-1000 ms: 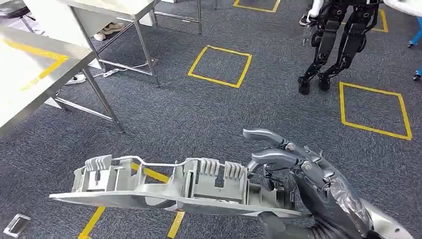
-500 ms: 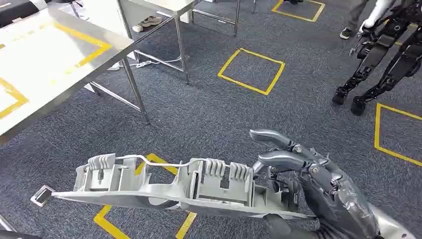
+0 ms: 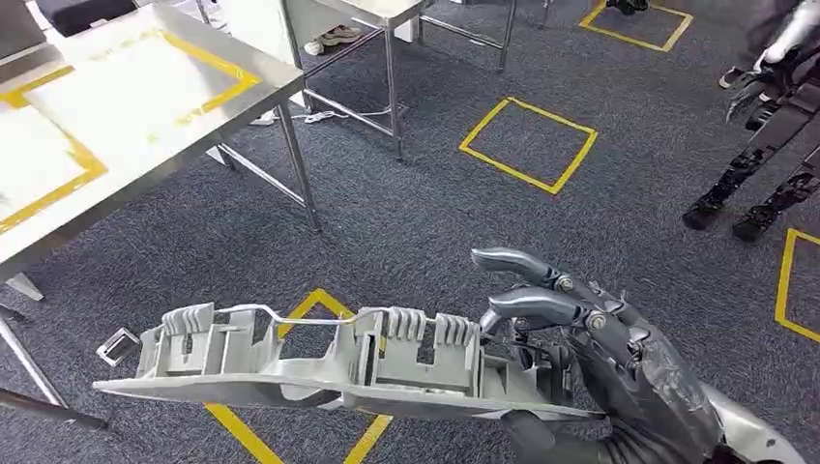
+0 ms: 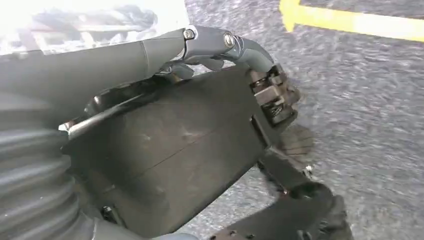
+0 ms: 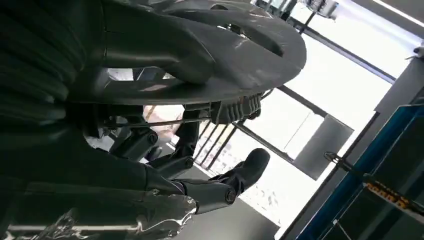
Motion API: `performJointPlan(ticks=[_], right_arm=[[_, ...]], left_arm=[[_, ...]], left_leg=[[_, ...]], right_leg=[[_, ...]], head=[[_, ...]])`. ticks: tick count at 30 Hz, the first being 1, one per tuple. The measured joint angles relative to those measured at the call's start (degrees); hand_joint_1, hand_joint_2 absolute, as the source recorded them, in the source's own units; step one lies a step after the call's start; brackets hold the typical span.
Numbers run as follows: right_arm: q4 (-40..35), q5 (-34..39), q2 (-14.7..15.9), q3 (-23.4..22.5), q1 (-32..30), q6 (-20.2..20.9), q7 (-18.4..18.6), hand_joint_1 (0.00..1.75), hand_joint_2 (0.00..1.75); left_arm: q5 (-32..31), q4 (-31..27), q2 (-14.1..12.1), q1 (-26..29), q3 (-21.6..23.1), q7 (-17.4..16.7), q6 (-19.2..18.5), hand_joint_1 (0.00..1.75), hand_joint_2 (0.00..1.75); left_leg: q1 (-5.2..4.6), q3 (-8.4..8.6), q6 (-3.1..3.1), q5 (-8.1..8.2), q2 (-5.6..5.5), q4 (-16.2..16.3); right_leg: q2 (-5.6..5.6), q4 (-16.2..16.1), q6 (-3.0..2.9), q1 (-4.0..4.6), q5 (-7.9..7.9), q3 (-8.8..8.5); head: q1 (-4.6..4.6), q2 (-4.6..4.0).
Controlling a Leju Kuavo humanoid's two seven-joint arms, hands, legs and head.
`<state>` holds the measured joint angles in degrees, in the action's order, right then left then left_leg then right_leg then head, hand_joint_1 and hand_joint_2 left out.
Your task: Take the parts from the cabinet and place them on the table.
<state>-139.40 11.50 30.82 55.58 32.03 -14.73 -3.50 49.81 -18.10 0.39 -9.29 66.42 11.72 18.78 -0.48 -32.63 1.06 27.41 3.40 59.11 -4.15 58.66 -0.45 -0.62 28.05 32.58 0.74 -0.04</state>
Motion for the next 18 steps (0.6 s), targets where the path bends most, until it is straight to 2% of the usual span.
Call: performJointPlan(ticks=[1,3,4,5,6,7,9,10,11,12,13,14,15,16,18], right_arm=[[0.0,0.1,0.0,-0.1,0.0,0.0,-0.1,1.75,1.75],[0.0,0.2,0.0,-0.1,0.1,0.0,-0.1,1.75,1.75],[0.0,0.2,0.0,-0.1,0.2,0.0,-0.1,1.75,1.75],[0.0,0.2,0.0,-0.2,0.2,0.0,-0.1,1.75,1.75],[0.0,0.2,0.0,-0.2,0.2,0.0,-0.1,1.75,1.75],[0.0,0.2,0.0,-0.2,0.2,0.0,-0.1,1.75,1.75],[0.0,0.2,0.0,-0.2,0.1,0.0,-0.1,1.75,1.75],[0.0,0.2,0.0,-0.2,0.1,0.0,-0.1,1.75,1.75],[0.0,0.3,0.0,-0.1,0.0,0.0,-0.1,1.75,1.75],[0.0,0.3,0.0,-0.1,0.0,0.0,-0.1,1.75,1.75],[0.0,0.3,0.0,-0.2,0.1,0.0,-0.1,1.75,1.75],[0.0,0.3,0.0,-0.2,0.1,0.0,-0.1,1.75,1.75],[0.0,0.4,0.1,-0.2,0.1,0.0,-0.1,1.75,1.75],[0.0,0.4,0.1,-0.2,0.2,0.0,-0.1,1.75,1.75],[0.0,0.6,0.1,-0.2,0.2,0.0,-0.1,1.75,1.75]], left_arm=[[0.0,0.0,0.0,0.0,0.0,0.0,0.0,0.00,1.75],[0.0,0.0,-0.1,0.1,0.0,0.0,0.0,0.00,1.75],[0.0,0.0,-0.1,0.1,0.0,0.0,0.0,0.00,1.75],[0.0,0.0,-0.1,0.1,0.0,0.1,0.0,0.00,1.75],[0.0,0.0,-0.1,0.0,0.0,0.1,0.1,0.00,1.75],[0.0,0.0,-0.1,0.0,0.0,0.0,0.1,0.00,1.75],[-0.2,0.0,-0.1,0.0,0.0,0.0,0.1,0.00,1.75],[-0.3,0.0,-0.1,0.0,0.0,0.0,0.1,0.00,1.75],[-0.3,0.0,-0.1,0.0,0.0,0.0,0.1,0.00,1.75],[-0.3,0.0,0.0,-0.1,0.0,0.0,0.1,0.00,1.75],[-0.3,0.0,0.0,-0.1,0.0,0.0,0.1,0.00,1.75],[-0.2,-0.2,0.0,-0.1,0.0,0.0,0.1,0.00,1.75],[-0.2,-0.2,0.1,-0.2,0.0,0.0,0.1,0.00,1.75],[-0.2,-0.2,0.1,-0.2,0.0,0.0,0.1,0.00,1.75],[-0.1,-0.2,0.1,-0.3,0.0,0.0,0.2,0.00,1.75]], left_leg=[[-0.01,0.58,-0.74,0.64,-0.36,-0.6],[-0.24,-0.02,-1.39,0.44,-1.37,-0.5],[-0.03,0.15,-1.81,0.17,-1.91,-1.0],[0.31,0.41,-2.10,-0.03,-2.28,-1.3],[0.35,0.41,-2.26,-0.07,-2.76,-1.3],[0.33,0.42,-2.53,-0.06,-3.10,-1.3],[0.07,0.41,-2.75,0.02,-4.05,-1.2],[-0.05,0.50,-2.82,0.06,-4.61,-1.2],[-0.18,0.68,-2.86,0.11,-5.24,-1.2],[-0.22,0.85,-2.88,0.20,-5.80,-1.2],[-0.26,1.10,-2.82,0.33,-6.47,-1.1],[-0.15,1.16,-2.75,0.50,-6.93,-1.1],[-0.45,0.89,-2.49,0.60,-7.32,-0.9],[-0.26,0.58,-2.19,0.53,-7.74,-0.8],[0.11,0.47,-1.55,0.37,-8.42,-1.2]], right_leg=[[-0.36,0.0,0.31,-0.10,-0.12,0.38],[-1.51,-0.3,0.92,-0.20,-0.22,0.19],[-1.91,-0.3,1.28,-0.22,-0.02,0.00],[0.19,0.5,1.60,-0.51,0.80,0.21],[2.15,2.9,1.62,-0.59,2.20,1.40],[3.24,7.5,1.63,-0.58,4.47,3.72],[3.79,16.3,1.65,-0.44,7.34,8.58],[3.80,17.9,1.53,-0.40,6.98,9.78],[3.83,16.5,1.29,-0.35,5.00,9.45],[3.95,13.1,0.97,-0.25,2.47,8.14],[4.59,7.3,0.51,-0.12,-0.86,5.72],[6.38,2.0,0.03,-0.01,-3.25,3.55],[7.74,0.9,-0.29,-0.07,-2.29,2.75],[7.19,-0.1,-0.14,0.00,-2.29,2.69],[6.65,-0.1,-0.29,0.24,-2.20,2.63]], head=[[0.07,0.00],[-0.17,0.00],[-0.13,0.00],[-0.31,0.00],[-0.57,0.00],[-1.14,0.00],[-1.36,0.00],[-1.40,0.00],[-1.42,0.00],[-1.40,0.00],[-1.42,0.00],[-1.48,0.00],[-1.33,0.00],[-1.38,0.00],[-1.46,0.00]])
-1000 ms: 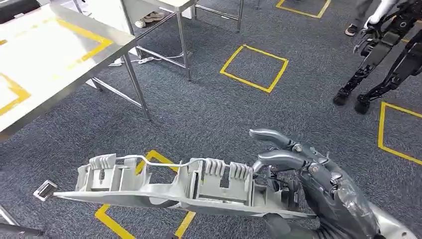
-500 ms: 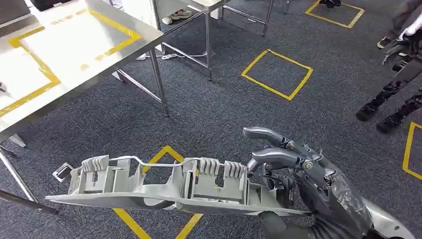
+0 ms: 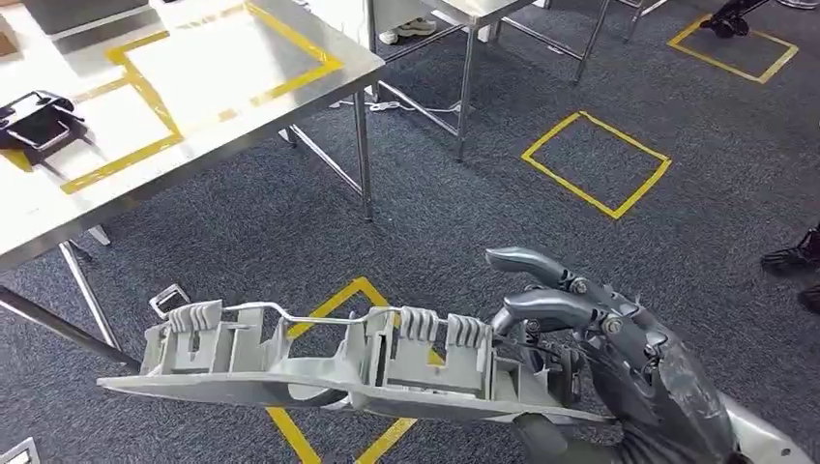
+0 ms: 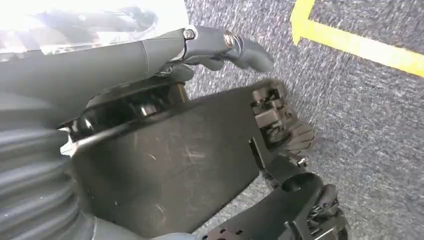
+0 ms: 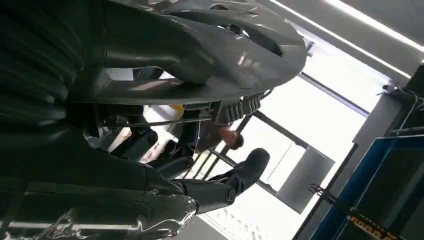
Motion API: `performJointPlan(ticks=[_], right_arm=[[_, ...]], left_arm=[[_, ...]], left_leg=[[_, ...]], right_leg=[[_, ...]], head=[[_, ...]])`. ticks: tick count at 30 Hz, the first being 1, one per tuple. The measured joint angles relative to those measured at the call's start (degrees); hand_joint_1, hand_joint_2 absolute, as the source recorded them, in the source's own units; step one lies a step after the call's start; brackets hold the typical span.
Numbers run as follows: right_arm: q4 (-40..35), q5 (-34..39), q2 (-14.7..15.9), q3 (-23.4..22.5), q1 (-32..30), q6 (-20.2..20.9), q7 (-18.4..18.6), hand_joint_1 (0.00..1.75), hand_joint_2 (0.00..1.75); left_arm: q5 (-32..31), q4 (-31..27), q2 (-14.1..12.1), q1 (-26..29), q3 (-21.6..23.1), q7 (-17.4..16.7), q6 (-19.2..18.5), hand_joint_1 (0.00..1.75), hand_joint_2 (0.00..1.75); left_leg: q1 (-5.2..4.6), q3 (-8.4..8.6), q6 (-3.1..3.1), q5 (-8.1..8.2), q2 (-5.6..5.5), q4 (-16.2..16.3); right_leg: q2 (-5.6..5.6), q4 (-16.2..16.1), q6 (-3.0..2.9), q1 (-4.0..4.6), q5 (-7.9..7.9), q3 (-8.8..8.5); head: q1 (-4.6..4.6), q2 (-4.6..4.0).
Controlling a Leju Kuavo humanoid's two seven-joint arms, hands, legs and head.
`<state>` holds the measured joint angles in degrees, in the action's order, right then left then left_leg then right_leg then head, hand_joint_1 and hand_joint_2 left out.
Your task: Take the parts from the cabinet and place them on the table.
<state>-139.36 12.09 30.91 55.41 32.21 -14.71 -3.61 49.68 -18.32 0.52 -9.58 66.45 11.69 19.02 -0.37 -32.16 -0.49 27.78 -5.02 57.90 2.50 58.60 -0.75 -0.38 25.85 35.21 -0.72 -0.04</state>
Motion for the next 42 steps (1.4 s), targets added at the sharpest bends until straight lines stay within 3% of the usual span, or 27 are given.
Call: performJointPlan(ticks=[1,2,3,5,7,8,9,10,11,12,14,16,17,18,19,21,22,23,24,26,27,28,29,30,38,42], right_arm=[[0.0,0.0,0.0,0.0,0.0,0.0,0.0,1.75,1.75],[0.0,0.1,0.0,0.0,0.1,0.0,0.0,1.75,1.75],[0.0,0.2,0.0,0.0,0.0,0.0,0.0,1.75,1.75],[0.0,0.2,0.0,0.0,0.0,0.0,-0.1,1.75,1.75],[0.0,0.2,0.0,0.0,-0.1,0.0,-0.1,1.75,1.75],[0.0,0.2,0.0,0.0,-0.1,0.0,-0.1,1.75,1.75],[0.0,0.2,0.0,0.1,-0.1,0.0,-0.1,1.75,1.75],[0.0,0.2,0.0,0.0,0.0,0.0,-0.1,1.75,1.75],[0.0,0.2,0.0,0.0,0.0,0.0,-0.1,1.75,1.75],[0.0,0.2,0.0,0.0,-0.1,0.0,-0.1,1.75,1.75],[0.0,0.2,0.0,0.0,0.0,0.0,-0.1,1.75,1.75],[0.0,0.2,0.0,0.0,0.0,0.0,-0.1,1.75,1.75],[0.0,0.2,0.0,-0.1,0.0,0.0,-0.1,1.75,1.75],[0.0,0.2,0.0,-0.1,0.1,0.0,-0.1,1.75,1.75],[0.0,0.2,0.0,-0.1,0.1,0.0,-0.2,1.75,1.75],[0.0,0.2,0.1,-0.1,-0.1,0.0,-0.2,1.75,1.75],[0.1,0.2,0.1,-0.1,-0.2,0.0,-0.2,1.75,1.75],[0.1,0.2,0.1,0.0,-0.3,-0.1,-0.2,1.75,1.75],[0.1,0.2,0.1,0.0,-0.3,-0.2,-0.2,1.75,1.75],[0.1,0.2,0.1,0.0,-0.3,-0.2,-0.2,1.75,1.75],[0.1,0.2,0.1,-0.1,-0.3,-0.2,-0.2,1.75,1.75],[0.1,0.2,0.1,-0.1,-0.3,-0.3,-0.2,1.75,1.75],[0.1,0.3,0.1,-0.1,-0.3,-0.4,-0.2,1.75,1.75],[0.1,0.3,0.1,-0.1,-0.3,-0.4,-0.2,1.75,1.75],[0.1,0.6,0.1,-0.2,-0.3,-0.5,-0.2,1.75,1.75],[0.2,0.8,0.1,-0.2,-0.3,-0.6,-0.2,1.75,1.75]], left_arm=[[0.0,0.0,0.0,0.0,0.0,0.0,0.0,0.00,1.75],[0.1,0.0,-0.2,0.0,0.0,0.0,0.0,0.00,1.75],[0.2,-0.1,-0.2,0.0,0.0,0.0,0.0,0.00,1.75],[0.1,-0.1,-0.3,-0.2,0.0,0.1,0.2,0.00,1.75],[0.1,-0.1,-0.3,-0.6,0.0,0.1,0.3,0.00,1.75],[0.2,-0.1,-0.3,-0.6,0.0,0.1,0.3,0.00,1.75],[0.2,-0.1,-0.3,-0.5,0.0,0.1,0.3,0.00,1.75],[0.3,-0.1,-0.4,-0.3,0.0,0.0,0.3,0.00,1.75],[0.6,-0.1,-0.4,0.0,0.0,0.0,0.3,0.00,1.75],[0.7,-0.1,-0.4,0.2,0.0,-0.1,0.3,0.00,1.75],[0.6,-0.1,-0.4,0.4,0.0,-0.2,0.3,0.00,1.75],[0.5,-0.1,-0.4,0.5,0.0,0.0,0.3,0.00,1.75],[0.6,-0.1,-0.4,0.4,0.0,0.0,0.3,0.00,1.75],[0.7,-0.1,-0.4,0.3,0.0,0.0,0.3,0.00,1.75],[0.7,-0.1,-0.4,0.3,0.0,0.0,0.3,0.00,1.75],[0.7,-0.1,-0.3,0.3,0.0,0.0,0.3,0.00,1.75],[0.7,-0.1,-0.3,0.3,0.0,0.0,0.3,0.00,1.75],[0.7,-0.1,-0.3,0.3,0.0,0.0,0.3,0.00,1.75],[0.7,-0.1,-0.3,0.3,0.0,0.0,0.3,0.00,1.75],[0.7,-0.1,-0.3,0.3,0.0,0.0,0.3,0.00,1.75],[0.7,-0.2,-0.2,0.3,0.0,0.0,0.3,0.00,1.75],[0.7,-0.2,-0.2,0.3,0.0,-0.1,0.3,0.00,1.75],[0.7,-0.2,-0.2,0.3,0.0,-0.1,0.3,0.00,1.75],[0.7,-0.2,-0.3,0.3,0.0,-0.2,0.3,0.00,1.75],[0.7,-0.2,-0.3,0.2,0.0,-0.7,0.3,0.00,1.75],[0.7,-0.2,-0.4,0.1,0.0,-0.9,0.3,0.00,1.75]], left_leg=[[-0.20,0.00,0.31,0.08,-0.39,-0.1],[-0.27,0.28,0.51,0.47,0.36,0.2],[-0.31,-0.62,1.04,1.96,2.40,2.0],[0.19,-4.56,1.65,6.14,3.97,10.8],[0.49,-7.91,2.18,8.09,4.26,17.4],[0.70,-7.69,2.41,6.64,4.36,16.7],[0.88,-6.31,2.54,4.31,4.52,13.8],[0.99,-3.84,2.55,1.41,4.92,8.7],[1.00,-1.28,2.46,-1.26,6.08,3.3],[0.60,-0.43,2.30,-0.33,7.76,1.7],[0.23,-0.30,0.89,-0.06,7.46,0.6],[0.11,-0.52,0.31,-0.21,6.55,0.5],[0.67,-0.19,-0.32,-0.59,5.99,0.0],[0.64,-0.18,-0.50,-0.67,5.73,0.0],[0.67,-0.20,-0.86,-0.66,5.57,0.0],[0.48,-0.21,-1.06,-0.61,5.02,0.0],[0.31,-0.17,-1.13,-0.57,4.79,0.0],[0.18,-0.05,-1.19,-0.52,4.54,0.0],[0.10,0.07,-1.21,-0.45,4.30,0.0],[-0.04,0.48,-1.07,-0.21,3.91,0.1],[0.02,0.47,-0.92,-0.09,3.81,0.1],[-0.40,0.16,-0.61,0.04,3.73,0.3],[-0.29,-0.05,-0.36,0.00,3.68,0.4],[-0.30,0.04,-0.74,0.14,3.70,0.5],[-0.19,0.46,-0.12,-0.05,3.71,-0.2],[-0.37,0.39,-0.31,0.12,3.71,0.0]], right_leg=[[-0.42,-0.5,-0.18,-0.23,-0.10,-0.25],[-1.10,-1.0,-0.43,-0.59,-0.31,-0.66],[-1.61,-1.4,-0.64,-0.61,-0.18,-1.22],[-2.67,-1.4,-0.84,-0.60,0.05,-1.53],[-3.95,-1.3,-0.79,-0.63,0.30,-1.57],[-4.48,-1.2,-0.71,-0.66,0.46,-1.68],[-4.92,-1.1,-0.55,-0.70,0.62,-1.83],[-5.28,-0.9,-0.31,-0.79,0.88,-2.09],[-5.61,-0.7,-0.01,-0.81,1.21,-2.33],[-5.89,-0.6,0.31,-0.61,1.41,-2.38],[-6.62,-0.3,0.94,-0.34,1.33,-1.88],[-7.54,-0.6,1.46,-0.47,1.25,-2.22],[-7.23,-0.4,1.91,-0.71,1.92,-2.21],[-5.33,1.0,2.05,-0.80,2.91,-1.78],[-3.67,5.1,2.06,-0.80,5.19,0.13],[-2.86,14.3,2.16,-0.79,8.90,4.82],[-2.87,17.7,2.11,-0.78,9.44,6.73],[-2.86,17.7,1.97,-0.74,8.45,7.05],[-2.86,15.6,1.75,-0.70,6.52,6.29],[-2.72,4.8,0.93,-0.45,0.60,1.56],[-2.30,0.8,0.45,-0.22,-0.41,-0.06],[-2.24,-0.2,0.42,-0.08,0.34,-0.67],[-2.31,-0.4,0.59,-0.05,0.08,-0.57],[-2.29,-0.5,0.97,-0.07,0.04,-0.56],[-2.29,-0.3,0.41,0.06,0.26,-0.61],[-2.32,-0.4,0.45,-0.18,0.22,-0.64]], head=[[0.06,0.00],[0.06,0.00],[0.67,0.00],[1.05,0.00],[1.13,0.00],[1.14,0.00],[1.22,0.00],[1.25,0.00],[1.33,0.00],[1.44,0.00],[1.38,0.00],[1.24,0.00],[1.22,0.00],[0.94,0.00],[0.51,0.00],[-0.07,0.00],[-0.20,0.00],[-0.24,0.00],[-0.26,0.00],[-0.31,0.00],[-0.33,0.00],[-0.26,0.00],[-0.24,0.00],[-0.15,0.00],[0.20,0.00],[0.33,0.00]])
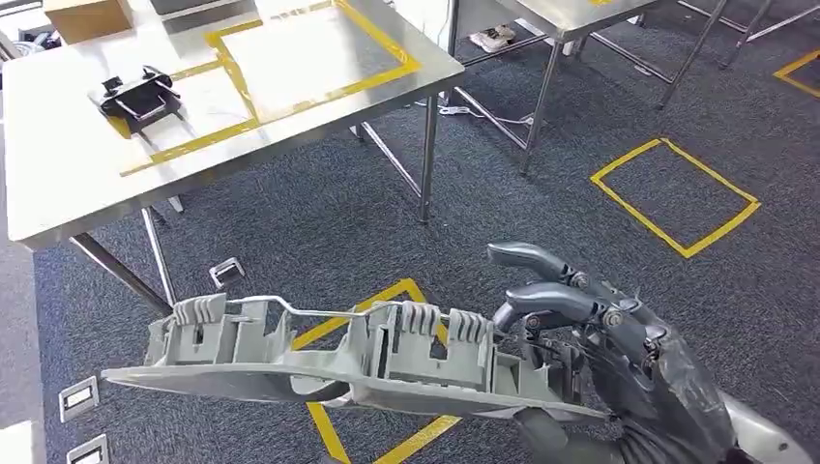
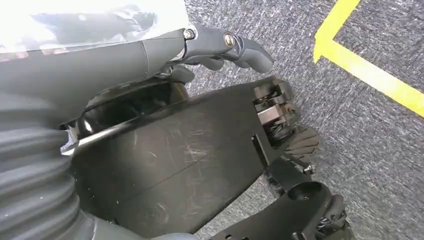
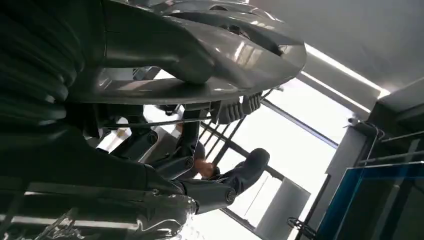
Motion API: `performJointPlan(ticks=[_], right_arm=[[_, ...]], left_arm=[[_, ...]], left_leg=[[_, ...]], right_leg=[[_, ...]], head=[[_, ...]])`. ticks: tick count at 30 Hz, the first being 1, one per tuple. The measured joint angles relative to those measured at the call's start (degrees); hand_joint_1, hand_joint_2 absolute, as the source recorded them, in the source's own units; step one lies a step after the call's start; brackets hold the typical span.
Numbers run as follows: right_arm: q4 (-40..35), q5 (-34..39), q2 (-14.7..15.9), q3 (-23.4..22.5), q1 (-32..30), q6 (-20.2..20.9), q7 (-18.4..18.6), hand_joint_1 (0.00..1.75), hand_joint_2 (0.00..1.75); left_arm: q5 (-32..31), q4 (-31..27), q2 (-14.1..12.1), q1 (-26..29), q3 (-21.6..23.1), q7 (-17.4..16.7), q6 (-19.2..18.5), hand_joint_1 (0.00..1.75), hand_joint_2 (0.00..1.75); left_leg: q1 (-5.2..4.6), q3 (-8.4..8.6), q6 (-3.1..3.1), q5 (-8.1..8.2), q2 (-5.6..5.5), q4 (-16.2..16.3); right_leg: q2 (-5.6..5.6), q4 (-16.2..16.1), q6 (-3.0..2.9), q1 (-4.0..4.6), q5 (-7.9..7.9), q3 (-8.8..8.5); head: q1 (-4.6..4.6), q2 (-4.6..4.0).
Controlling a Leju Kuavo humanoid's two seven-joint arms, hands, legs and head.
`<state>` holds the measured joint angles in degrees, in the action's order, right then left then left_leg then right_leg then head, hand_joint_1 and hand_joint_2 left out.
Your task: Take the parts from the cabinet and place them on the table.
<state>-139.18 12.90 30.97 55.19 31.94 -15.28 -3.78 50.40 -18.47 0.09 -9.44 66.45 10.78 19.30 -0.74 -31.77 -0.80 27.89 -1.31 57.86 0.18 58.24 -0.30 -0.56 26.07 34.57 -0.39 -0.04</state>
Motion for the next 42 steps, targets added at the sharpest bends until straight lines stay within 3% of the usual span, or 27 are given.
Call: performJointPlan(ticks=[3,6,8,10,12,14,15,16,18,22,24,25,26,27,28,29,30,31,32,33,35,36,37,38,39,40,42], right_arm=[[0.1,0.4,0.0,-0.1,0.1,0.0,0.1,1.75,1.75],[0.1,0.4,0.1,-0.3,0.4,0.0,0.2,1.75,1.75],[0.2,0.5,0.1,-0.3,0.5,-0.2,0.2,1.75,1.75],[0.3,0.6,0.1,-0.3,0.4,-0.2,0.2,1.75,1.75],[0.3,0.6,0.1,-0.3,0.4,-0.2,0.2,1.75,1.75],[0.3,0.6,0.1,-0.3,0.4,-0.2,0.2,1.75,1.75],[0.4,0.6,0.1,-0.3,0.4,-0.2,0.2,1.75,1.75],[0.4,0.7,0.1,-0.3,0.6,-0.1,0.2,1.75,1.75],[0.5,0.8,0.1,-0.4,0.6,-0.2,0.3,1.75,1.75],[0.4,0.8,0.1,-0.5,0.8,-0.2,0.2,1.75,1.75],[0.4,0.8,0.1,-0.5,0.9,-0.2,0.3,1.75,1.75],[0.5,0.9,0.1,-0.6,0.9,-0.2,0.3,1.75,1.75],[0.5,0.9,0.1,-0.6,0.9,-0.2,0.3,1.75,1.75],[0.5,1.0,0.1,-0.6,0.9,-0.2,0.3,1.75,1.75],[0.6,1.2,0.1,-0.6,0.9,-0.2,0.3,1.75,1.75],[0.6,1.3,0.1,-0.6,0.9,-0.2,0.3,1.75,1.75],[0.6,1.4,0.1,-0.6,0.9,-0.2,0.3,1.75,1.75],[0.6,1.4,0.1,-0.7,0.7,-0.2,0.3,1.75,1.75],[0.7,1.6,0.2,-0.6,1.0,-0.2,0.2,1.75,1.75],[0.8,1.6,0.2,-0.7,0.9,-0.4,0.3,1.75,1.75],[0.8,1.6,0.2,-0.8,0.9,-0.4,0.3,1.75,1.75],[0.8,1.6,0.2,-0.8,0.9,-0.4,0.3,1.75,1.75],[0.8,1.6,0.2,-0.9,0.9,-0.4,0.3,1.75,1.75],[0.8,1.6,0.3,-1.0,1.0,-0.4,0.3,1.75,1.75],[0.8,1.6,0.3,-1.0,1.2,-0.5,0.2,1.75,1.75],[0.9,1.6,0.3,-1.1,1.1,-0.5,0.2,1.75,1.75],[0.9,1.6,0.3,-1.1,1.1,-0.5,0.2,1.75,1.75]], left_arm=[[0.0,0.0,0.0,0.0,0.0,0.0,0.0,0.00,1.75],[0.0,0.0,0.1,0.0,0.0,-0.1,0.1,0.00,1.75],[0.0,0.0,0.1,0.1,0.0,-0.1,0.1,0.00,1.75],[0.0,0.0,0.1,0.2,0.0,-0.1,0.1,0.00,1.75],[0.0,0.0,0.1,0.3,0.0,-0.1,0.1,0.00,1.75],[0.0,0.0,0.1,0.3,0.0,-0.1,0.1,0.00,1.75],[0.0,0.0,0.0,0.4,0.0,-0.2,0.1,0.00,1.75],[0.1,0.0,0.0,0.3,0.1,-0.2,0.0,0.00,1.75],[0.0,0.0,0.0,0.4,0.1,-0.2,0.1,0.00,1.75],[0.0,0.0,0.0,0.3,0.1,-0.2,0.0,0.00,1.75],[0.0,0.0,0.0,0.3,0.2,0.1,0.1,0.00,1.75],[0.0,0.0,0.0,-0.4,0.2,0.2,0.2,0.00,1.75],[0.0,0.0,0.0,-0.6,0.2,0.2,0.2,0.00,1.75],[0.0,-0.1,0.0,-0.7,0.2,0.2,0.2,0.00,1.75],[0.0,-0.2,0.0,-0.8,0.3,0.2,0.3,0.00,1.75],[0.0,-0.2,0.0,-0.8,0.3,0.2,0.3,0.00,1.75],[0.0,-0.3,0.0,-0.7,0.3,0.2,0.2,0.00,1.75],[0.0,-0.3,-0.1,-0.5,0.3,0.2,0.2,0.00,1.75],[0.0,-0.2,-0.5,-0.4,0.3,0.1,0.3,0.00,1.75],[0.0,-0.4,-0.1,-0.4,0.5,0.1,0.2,0.00,1.75],[0.1,-0.5,-0.4,-0.7,0.7,0.1,0.2,0.00,1.75],[0.2,-0.5,-0.6,-0.7,0.7,0.0,0.2,0.00,1.75],[0.3,-0.5,-0.6,-0.5,0.8,-0.3,0.3,0.00,1.75],[0.2,-0.5,-0.7,-0.2,0.9,-0.2,0.3,0.00,1.75],[0.2,-0.5,-0.6,0.1,1.0,-0.2,0.4,0.00,1.75],[0.2,-0.5,-0.6,0.2,1.0,-0.2,0.4,0.00,1.75],[0.2,-0.5,-0.6,0.4,1.1,-0.3,0.3,0.00,1.75]], left_leg=[[-0.23,0.00,-0.36,0.11,0.00,-0.1],[0.67,1.64,-0.82,-0.64,0.01,-2.2],[0.86,1.92,-0.93,-0.49,0.03,-2.1],[0.94,2.12,-0.83,0.04,0.02,-2.0],[1.19,2.91,-0.42,0.82,-0.12,-1.9],[1.59,4.41,0.35,2.22,-0.21,-1.5],[1.54,4.18,0.83,2.82,-0.20,-1.5],[1.24,4.09,1.34,3.47,-0.12,-1.2],[1.31,4.54,1.91,3.76,-0.12,-1.8],[1.45,5.36,2.86,5.14,0.48,0.0],[1.43,-0.30,2.97,8.66,0.66,9.5],[1.37,-4.34,2.91,10.23,0.70,15.8],[1.33,-6.78,2.77,10.01,0.71,18.7],[1.28,-7.73,2.61,9.02,0.72,19.0],[1.10,-8.09,2.02,4.57,0.75,16.5],[0.98,-7.62,1.62,1.55,0.74,13.5],[0.63,-6.47,0.75,-3.44,0.74,8.1],[0.28,-5.84,-0.50,-5.22,0.70,6.0],[-0.31,-5.62,-1.16,-5.76,0.98,6.6],[-0.83,-5.04,-1.39,-5.33,1.08,5.2],[-1.36,-4.59,-1.99,-4.75,1.10,4.4],[-1.37,-3.82,-2.36,-4.10,1.10,3.3],[-0.46,-0.99,-2.53,-2.66,0.76,0.1],[-0.07,1.07,-1.45,-1.00,0.30,-2.3],[0.15,1.98,-1.85,-0.95,0.25,-3.0],[0.33,2.95,-1.85,-0.41,0.23,-3.3],[0.62,4.84,-1.64,0.99,0.11,-3.6]], right_leg=[[-0.01,-0.4,0.35,-0.19,-0.07,-0.18],[0.07,1.2,0.93,-0.04,1.19,-0.07],[0.03,10.2,1.38,-0.37,5.02,4.59],[0.02,16.4,1.90,-0.69,6.48,8.46],[0.01,13.9,2.26,-0.90,2.98,8.02],[0.01,3.0,2.59,-1.15,-3.43,3.14],[0.20,1.1,2.67,-1.16,-2.46,1.96],[0.27,-0.3,1.93,-0.88,-1.58,1.45],[0.27,0.6,0.53,-0.68,-0.72,1.43],[-0.02,0.1,-0.99,-0.78,0.93,-0.62],[-0.32,0.0,-1.36,-0.46,2.17,-2.07],[-0.60,0.0,-1.55,-0.23,3.00,-3.00],[-0.71,0.0,-1.63,-0.04,3.73,-3.90],[-0.70,0.0,-1.65,0.10,4.22,-4.53],[-0.68,-0.1,-1.67,0.37,5.49,-6.34],[-0.67,-0.1,-1.70,0.52,6.18,-7.39],[-0.67,-0.3,-1.66,0.95,7.20,-9.13],[-0.66,-1.0,-1.69,0.62,8.11,-10.19],[-0.69,-1.3,-1.17,1.06,8.28,-10.58],[-0.60,-1.8,-0.69,0.18,8.23,-10.70],[-0.80,-2.3,-0.12,-0.30,8.21,-11.26],[-0.80,-1.4,0.34,-0.22,7.17,-11.02],[-0.76,0.9,0.66,0.13,6.20,-9.73],[-0.63,4.6,0.73,0.14,4.86,-7.60],[-0.41,9.7,1.00,0.06,4.63,-3.74],[-0.29,13.6,1.30,-0.11,5.74,0.04],[-0.27,16.6,1.84,-0.41,9.17,4.93]], head=[[0.18,0.00],[0.04,0.00],[-0.53,0.00],[-0.68,0.00],[-0.74,0.00],[-0.83,0.00],[-0.94,0.00],[-1.38,0.00],[-0.68,0.00],[0.09,0.00],[0.64,0.00],[0.77,0.00],[0.79,0.00],[0.79,0.00],[0.87,0.00],[0.96,0.00],[1.05,0.00],[0.99,0.00],[-0.09,-0.02],[-0.09,0.00],[0.53,0.00],[0.83,0.00],[0.90,0.00],[0.68,0.00],[0.03,0.00],[0.04,0.00],[-0.13,0.00]])
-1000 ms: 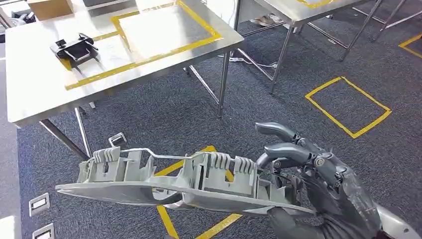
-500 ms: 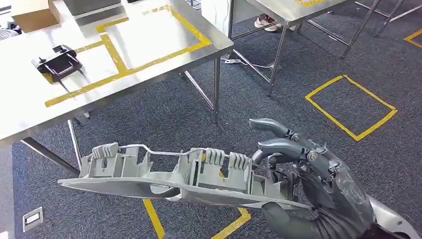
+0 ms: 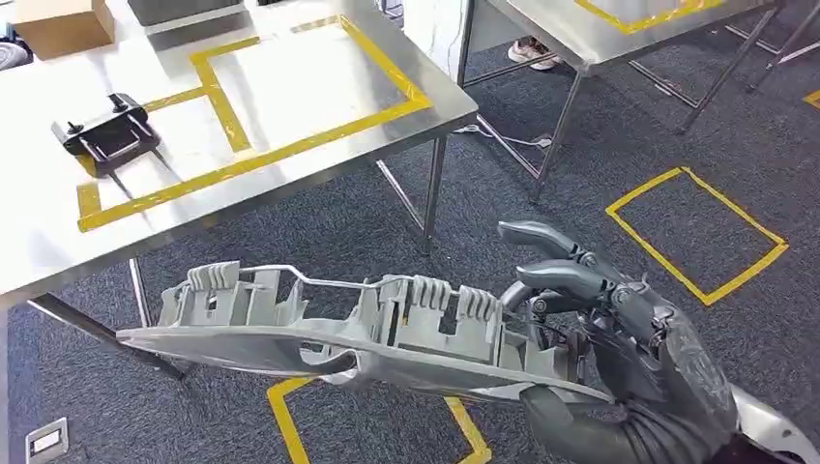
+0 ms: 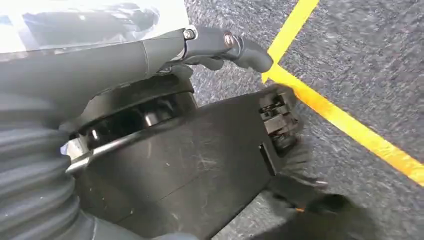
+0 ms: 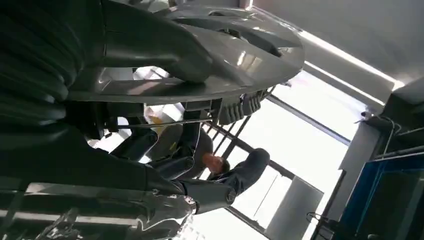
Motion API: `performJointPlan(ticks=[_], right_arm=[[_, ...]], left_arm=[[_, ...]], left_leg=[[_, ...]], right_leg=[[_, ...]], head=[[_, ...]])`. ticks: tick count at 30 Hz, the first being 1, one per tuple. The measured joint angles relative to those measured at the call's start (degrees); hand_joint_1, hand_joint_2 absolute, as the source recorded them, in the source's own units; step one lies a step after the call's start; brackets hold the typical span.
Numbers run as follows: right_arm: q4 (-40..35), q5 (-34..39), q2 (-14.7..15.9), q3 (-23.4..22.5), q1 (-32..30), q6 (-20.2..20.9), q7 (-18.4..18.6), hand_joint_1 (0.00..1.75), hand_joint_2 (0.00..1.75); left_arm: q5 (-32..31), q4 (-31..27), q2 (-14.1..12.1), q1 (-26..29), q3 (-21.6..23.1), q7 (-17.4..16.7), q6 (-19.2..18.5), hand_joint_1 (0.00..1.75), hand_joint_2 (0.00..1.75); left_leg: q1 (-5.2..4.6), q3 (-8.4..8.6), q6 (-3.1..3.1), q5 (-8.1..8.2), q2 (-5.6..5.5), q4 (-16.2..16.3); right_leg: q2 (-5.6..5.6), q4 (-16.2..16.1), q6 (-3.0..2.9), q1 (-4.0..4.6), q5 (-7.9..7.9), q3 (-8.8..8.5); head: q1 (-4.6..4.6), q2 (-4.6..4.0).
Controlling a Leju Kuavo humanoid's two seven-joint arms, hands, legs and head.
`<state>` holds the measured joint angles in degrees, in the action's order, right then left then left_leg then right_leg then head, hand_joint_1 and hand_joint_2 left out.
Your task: Take the parts from the cabinet and place them on the table.
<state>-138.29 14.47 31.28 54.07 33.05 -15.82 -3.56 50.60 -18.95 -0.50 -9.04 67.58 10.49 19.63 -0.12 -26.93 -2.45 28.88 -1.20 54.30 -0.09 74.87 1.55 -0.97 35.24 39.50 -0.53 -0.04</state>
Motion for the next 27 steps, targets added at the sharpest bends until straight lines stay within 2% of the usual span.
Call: performJointPlan(ticks=[1,2,3,4,5,6,7,8,10,11,12,13,14,15,16,17,18,20,21,22,23,25,27], right_arm=[[0.0,0.0,0.0,0.0,0.0,0.0,0.0,1.75,1.75],[0.0,0.0,0.0,0.0,0.0,0.0,0.0,1.75,1.75],[0.0,0.0,0.0,0.0,0.0,-0.1,0.0,1.75,1.75],[0.0,0.0,0.0,0.0,0.0,-0.1,0.0,1.75,1.75],[0.1,0.0,0.0,0.0,-0.1,-0.1,0.0,1.75,1.75],[0.2,0.0,0.1,0.1,-0.2,-0.1,0.0,1.75,1.75],[0.3,0.1,0.0,0.0,-0.3,-0.1,0.2,1.75,1.75],[0.2,0.0,0.0,-0.1,-0.1,-0.1,0.1,1.75,1.75],[0.2,0.0,0.0,-0.1,0.0,-0.1,0.2,1.75,1.75],[0.2,0.0,0.0,-0.1,-0.1,-0.1,0.1,1.75,1.75],[0.2,0.0,0.0,-0.1,0.0,-0.1,0.1,1.75,1.75],[0.2,0.0,0.0,-0.1,0.0,-0.1,0.1,1.75,1.75],[0.2,0.0,0.0,-0.1,0.0,-0.1,0.1,1.75,1.75],[0.2,0.0,0.0,-0.1,-0.1,-0.1,0.1,1.75,1.75],[0.3,0.0,0.0,-0.1,-0.1,-0.1,0.1,1.75,1.75],[0.3,0.0,0.0,-0.1,0.0,-0.1,0.1,1.75,1.75],[0.3,0.0,0.0,-0.1,0.0,-0.2,0.1,1.75,1.75],[0.3,0.0,0.0,-0.1,0.0,-0.2,0.1,1.75,1.75],[0.3,0.0,0.0,0.0,-0.1,-0.3,0.1,1.75,1.75],[0.4,0.0,0.0,0.0,-0.1,-0.3,0.2,1.75,1.75],[0.3,0.0,0.0,0.0,0.0,-0.5,0.2,1.75,1.75],[0.3,-0.1,0.0,0.0,-0.1,-0.5,0.2,1.75,1.75],[0.3,-0.1,0.0,0.0,0.0,-0.6,0.1,1.75,1.75]], left_arm=[[0.0,0.0,0.0,0.2,0.1,0.0,0.0,0.00,1.75],[0.0,0.0,0.1,0.3,0.2,0.0,0.0,0.00,1.75],[0.0,0.0,0.1,0.4,0.2,0.0,0.0,0.00,1.75],[0.0,0.0,0.2,0.6,0.2,0.0,-0.1,0.00,1.75],[0.0,0.0,0.2,0.8,0.3,0.0,-0.1,0.00,1.75],[0.0,0.0,0.3,0.9,0.3,0.0,-0.1,0.00,1.75],[0.0,0.0,0.3,0.7,0.3,0.0,-0.2,0.00,1.75],[0.0,0.0,0.3,0.7,0.3,0.0,-0.2,0.00,1.75],[0.0,0.0,0.2,0.3,0.3,0.0,-0.2,0.00,1.75],[0.0,0.0,0.2,0.3,0.3,0.0,-0.2,0.00,1.75],[0.0,0.0,0.2,0.2,0.3,0.0,-0.3,0.00,1.75],[0.0,0.0,0.2,0.3,0.3,0.0,-0.3,0.00,1.75],[-0.1,0.0,0.2,0.2,0.3,0.1,-0.2,0.00,1.75],[-0.1,0.0,0.2,-0.1,0.3,0.1,-0.2,0.00,1.75],[0.0,0.0,0.2,-0.3,0.3,0.1,-0.1,0.00,1.75],[-0.1,0.0,0.2,-0.4,0.3,0.2,0.0,0.00,1.75],[0.0,0.0,0.2,-0.4,0.3,0.2,0.0,0.00,1.75],[0.0,0.0,0.2,-0.4,0.3,0.1,0.0,0.00,1.75],[0.0,0.0,0.2,-0.3,0.3,0.2,0.0,0.00,1.75],[0.0,0.0,0.1,-0.5,0.2,0.1,0.1,0.00,1.75],[0.0,0.0,0.2,-0.5,0.2,0.1,0.0,0.00,1.75],[0.0,-0.1,0.2,-0.7,0.3,0.0,0.0,0.00,1.75],[0.0,-0.1,0.2,-0.7,0.3,0.0,0.0,0.00,1.75]], left_leg=[[0.21,1.46,0.25,1.04,-0.08,0.0],[0.56,3.32,0.57,2.35,-0.23,0.0],[0.87,4.48,0.80,3.16,-0.34,0.0],[1.12,6.58,1.36,4.91,-0.37,0.0],[1.10,7.04,1.76,6.23,-0.36,-0.1],[0.96,8.34,2.16,7.70,-0.47,0.7],[0.78,8.53,2.71,8.56,-0.34,0.1],[0.76,10.11,3.10,8.42,-0.18,-0.7],[0.78,8.88,3.51,6.55,-0.02,1.9],[0.83,7.13,3.80,5.10,0.14,5.8],[0.86,4.42,4.02,4.43,0.25,10.4],[0.88,1.22,4.24,5.81,0.28,14.6],[0.87,-1.50,4.35,9.15,0.33,17.3],[0.88,-2.93,4.41,11.97,0.38,18.2],[0.88,-4.61,4.36,15.70,0.47,18.1],[0.87,-5.29,4.20,16.39,0.53,17.2],[0.88,-5.49,3.96,14.74,0.55,14.6],[0.87,-5.39,3.53,6.53,0.57,8.7],[0.86,-6.05,3.11,-1.84,0.70,5.0],[0.54,-6.95,3.04,-1.08,0.91,5.9],[0.03,-6.56,2.38,-0.93,1.30,4.9],[-0.09,-6.64,1.31,-1.03,1.22,4.8],[0.24,-5.25,0.72,-0.86,1.02,4.3]], right_leg=[[-0.02,-0.5,0.29,-0.10,1.35,1.78],[-0.03,-2.9,0.62,-0.14,1.15,2.52],[-0.05,-5.1,0.74,-0.17,0.17,2.55],[-0.30,-10.4,0.94,-0.22,-5.12,2.42],[-0.73,-14.7,0.75,-0.38,-13.53,2.47],[-1.06,-16.5,-0.25,-0.38,-17.52,3.29],[-0.83,-15.2,-1.05,-0.17,-16.12,3.26],[-0.48,-15.0,-1.58,-0.20,-15.28,3.35],[-0.36,-15.5,-2.44,-0.51,-14.61,2.23],[-0.33,-15.9,-2.93,-0.58,-14.04,1.21],[-0.33,-16.1,-3.15,-0.57,-13.39,0.46],[-0.32,-16.2,-3.32,-0.55,-12.69,-0.34],[-0.31,-16.2,-3.35,-0.53,-11.92,-1.11],[-0.32,-16.2,-3.35,-0.51,-11.35,-1.75],[-0.32,-16.2,-3.34,-0.48,-10.36,-3.03],[-0.31,-16.2,-3.29,-0.46,-9.63,-4.05],[-0.29,-16.2,-3.19,-0.43,-8.70,-5.48],[-0.32,-16.2,-2.86,-0.41,-7.27,-7.58],[-0.41,-16.3,-2.56,-0.41,-6.49,-7.95],[-0.30,-16.0,-2.27,-0.35,-6.29,-8.78],[-0.11,-16.1,-1.57,-0.46,-6.05,-8.19],[-0.18,-15.7,-0.77,-0.62,-6.08,-8.62],[-0.34,-14.5,-0.40,-0.75,-5.30,-8.37]], head=[[0.02,0.00],[0.02,0.00],[-0.02,0.00],[-0.09,0.00],[-0.70,0.00],[-1.29,0.00],[-1.10,0.00],[-0.87,0.00],[-0.59,0.00],[-0.29,0.00],[0.20,0.00],[0.33,0.00],[0.44,0.00],[0.55,0.00],[0.57,0.00],[0.66,0.00],[0.81,0.00],[1.07,0.00],[1.22,0.00],[0.81,0.00],[0.96,0.00],[1.01,0.00],[0.79,0.00]])
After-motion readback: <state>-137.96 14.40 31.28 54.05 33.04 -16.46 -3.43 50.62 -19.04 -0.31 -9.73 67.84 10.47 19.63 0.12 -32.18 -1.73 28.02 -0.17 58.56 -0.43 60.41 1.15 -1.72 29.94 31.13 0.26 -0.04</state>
